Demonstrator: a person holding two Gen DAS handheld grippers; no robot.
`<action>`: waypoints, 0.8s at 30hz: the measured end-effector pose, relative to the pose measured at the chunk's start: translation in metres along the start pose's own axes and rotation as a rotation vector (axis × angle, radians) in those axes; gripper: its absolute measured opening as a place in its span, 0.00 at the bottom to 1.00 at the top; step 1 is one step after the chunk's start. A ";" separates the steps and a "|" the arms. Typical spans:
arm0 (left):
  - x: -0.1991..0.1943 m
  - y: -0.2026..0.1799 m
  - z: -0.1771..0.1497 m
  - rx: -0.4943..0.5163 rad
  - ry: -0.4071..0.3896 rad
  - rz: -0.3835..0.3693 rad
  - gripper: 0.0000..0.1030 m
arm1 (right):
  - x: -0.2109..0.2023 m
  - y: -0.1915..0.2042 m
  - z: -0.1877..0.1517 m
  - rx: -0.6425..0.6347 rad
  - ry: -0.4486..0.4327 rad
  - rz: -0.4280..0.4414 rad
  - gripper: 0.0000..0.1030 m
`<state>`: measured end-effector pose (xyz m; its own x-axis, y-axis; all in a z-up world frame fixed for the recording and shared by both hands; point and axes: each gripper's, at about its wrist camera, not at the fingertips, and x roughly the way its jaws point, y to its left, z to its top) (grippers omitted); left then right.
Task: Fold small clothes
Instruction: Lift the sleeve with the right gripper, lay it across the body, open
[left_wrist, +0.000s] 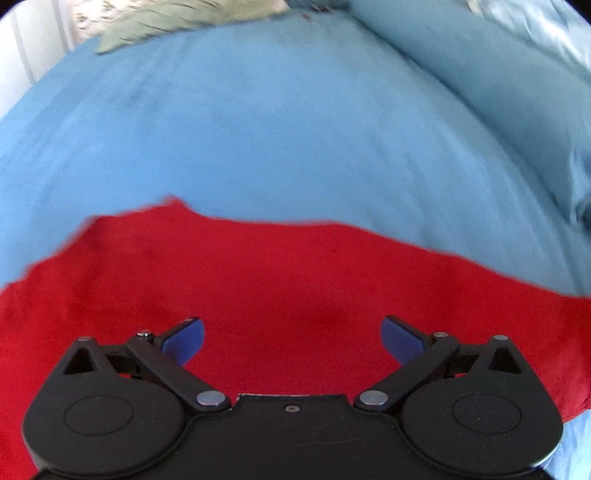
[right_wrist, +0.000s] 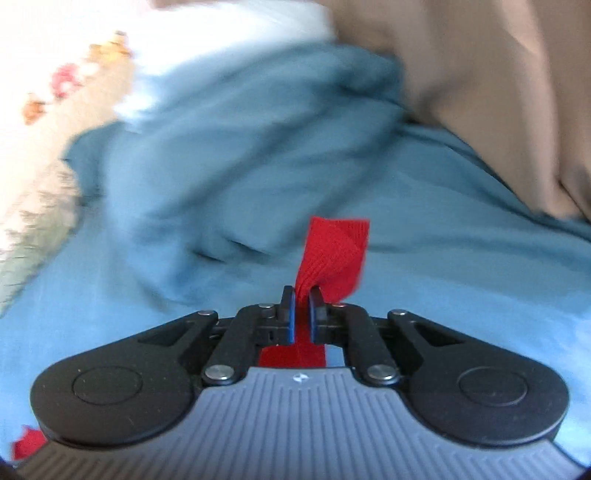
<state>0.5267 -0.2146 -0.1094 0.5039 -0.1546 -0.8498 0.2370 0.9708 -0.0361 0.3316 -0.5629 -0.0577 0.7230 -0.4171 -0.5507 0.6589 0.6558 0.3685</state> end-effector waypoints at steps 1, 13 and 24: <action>-0.010 0.015 0.001 -0.015 -0.016 0.004 1.00 | -0.006 0.023 0.003 -0.014 -0.012 0.054 0.22; -0.079 0.219 -0.040 -0.211 -0.105 0.090 1.00 | -0.036 0.313 -0.167 -0.393 0.206 0.669 0.22; -0.075 0.275 -0.093 -0.289 -0.022 -0.027 0.94 | -0.049 0.333 -0.326 -0.789 0.378 0.708 0.26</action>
<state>0.4768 0.0810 -0.1048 0.5191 -0.1819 -0.8351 0.0055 0.9778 -0.2095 0.4480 -0.1189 -0.1528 0.6842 0.3370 -0.6468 -0.2879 0.9396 0.1849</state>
